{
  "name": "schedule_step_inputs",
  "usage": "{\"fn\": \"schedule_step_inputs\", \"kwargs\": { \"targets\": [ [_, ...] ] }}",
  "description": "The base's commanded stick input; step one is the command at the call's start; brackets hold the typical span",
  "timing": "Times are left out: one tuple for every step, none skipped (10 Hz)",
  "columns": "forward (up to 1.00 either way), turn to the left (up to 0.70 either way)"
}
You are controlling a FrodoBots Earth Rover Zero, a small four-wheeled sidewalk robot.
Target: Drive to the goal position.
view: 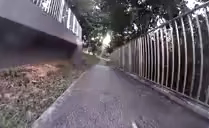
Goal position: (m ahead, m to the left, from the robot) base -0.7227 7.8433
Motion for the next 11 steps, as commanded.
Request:
{"fn": "schedule_step_inputs", "kwargs": {
  "targets": [
    [0.7, 0.0],
    [0.7, 0.0],
    [0.7, 0.0],
    [0.7, 0.0],
    [0.7, 0.0],
    [0.7, 0.0],
    [0.7, 0.0],
    [0.7, 0.0],
    [0.7, -0.08],
    [0.7, -0.14],
    [0.7, -0.14]
  ]
}}
